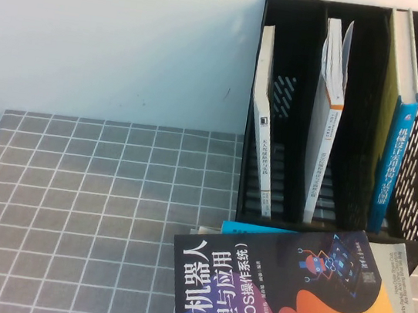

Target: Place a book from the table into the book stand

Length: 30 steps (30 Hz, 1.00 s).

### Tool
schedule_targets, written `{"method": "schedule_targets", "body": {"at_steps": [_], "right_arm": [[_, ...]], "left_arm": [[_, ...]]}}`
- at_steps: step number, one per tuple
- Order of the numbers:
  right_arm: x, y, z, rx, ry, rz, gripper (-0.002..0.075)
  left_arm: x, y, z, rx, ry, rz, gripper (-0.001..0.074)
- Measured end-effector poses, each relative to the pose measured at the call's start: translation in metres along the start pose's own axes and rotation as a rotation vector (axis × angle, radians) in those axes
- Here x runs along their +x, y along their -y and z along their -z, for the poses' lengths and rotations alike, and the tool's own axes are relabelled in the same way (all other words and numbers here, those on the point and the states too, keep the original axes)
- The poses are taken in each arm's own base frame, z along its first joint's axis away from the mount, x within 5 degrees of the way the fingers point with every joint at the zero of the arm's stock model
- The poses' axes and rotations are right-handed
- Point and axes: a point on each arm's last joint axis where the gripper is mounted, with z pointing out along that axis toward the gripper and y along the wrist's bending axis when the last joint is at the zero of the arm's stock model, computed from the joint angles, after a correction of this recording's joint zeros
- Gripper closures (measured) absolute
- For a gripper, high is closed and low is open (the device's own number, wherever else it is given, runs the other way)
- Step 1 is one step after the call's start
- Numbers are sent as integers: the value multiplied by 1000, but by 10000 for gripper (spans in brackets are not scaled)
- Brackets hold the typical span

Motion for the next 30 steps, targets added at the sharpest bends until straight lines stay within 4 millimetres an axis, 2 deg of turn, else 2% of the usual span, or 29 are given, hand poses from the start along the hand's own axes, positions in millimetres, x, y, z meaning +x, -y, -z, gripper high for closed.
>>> {"method": "schedule_targets", "body": {"at_steps": [5,8,11,16,23,30], "right_arm": [[0,0,0,0,0,0,729],[0,0,0,0,0,0,729],[0,0,0,0,0,0,729],[0,0,0,0,2,-1,729],[0,0,0,0,2,-1,729],[0,0,0,0,2,-1,729]], "left_arm": [[68,-4,7,-22,-78,44,738],[111,-4,9,-24,-127,133,738],[136,-5,11,-35,-161,210,738],[137,-6,14,-39,-160,221,738],[137,-6,14,-30,-161,59,738],[138,-5,14,-24,-166,59,738]]}}
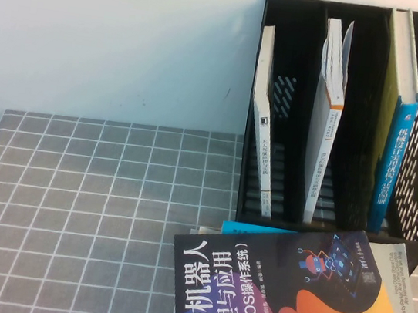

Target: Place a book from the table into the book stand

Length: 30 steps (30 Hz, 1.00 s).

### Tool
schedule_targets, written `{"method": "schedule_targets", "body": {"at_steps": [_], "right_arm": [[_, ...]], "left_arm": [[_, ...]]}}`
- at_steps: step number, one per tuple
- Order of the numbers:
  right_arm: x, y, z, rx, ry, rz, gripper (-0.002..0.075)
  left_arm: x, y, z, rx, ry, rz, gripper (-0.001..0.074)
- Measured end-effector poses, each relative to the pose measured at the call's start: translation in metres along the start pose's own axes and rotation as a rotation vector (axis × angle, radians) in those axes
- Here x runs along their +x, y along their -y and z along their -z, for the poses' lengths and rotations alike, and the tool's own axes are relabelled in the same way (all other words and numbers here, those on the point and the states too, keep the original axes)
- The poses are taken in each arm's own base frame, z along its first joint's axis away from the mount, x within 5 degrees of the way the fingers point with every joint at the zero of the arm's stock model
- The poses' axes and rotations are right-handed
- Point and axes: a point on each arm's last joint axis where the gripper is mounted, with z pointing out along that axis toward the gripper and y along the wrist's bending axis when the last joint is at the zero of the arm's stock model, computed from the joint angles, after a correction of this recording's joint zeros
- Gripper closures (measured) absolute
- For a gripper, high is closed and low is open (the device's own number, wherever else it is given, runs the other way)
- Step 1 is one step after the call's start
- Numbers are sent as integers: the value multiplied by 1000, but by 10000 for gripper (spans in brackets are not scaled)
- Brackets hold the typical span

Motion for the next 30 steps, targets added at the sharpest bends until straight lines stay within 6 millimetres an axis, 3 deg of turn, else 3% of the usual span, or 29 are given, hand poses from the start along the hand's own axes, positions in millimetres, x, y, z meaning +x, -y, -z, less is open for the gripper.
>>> {"method": "schedule_targets", "body": {"at_steps": [30], "right_arm": [[0,0,0,0,0,0,729]], "left_arm": [[0,-1,0,-29,5,41,738]]}}
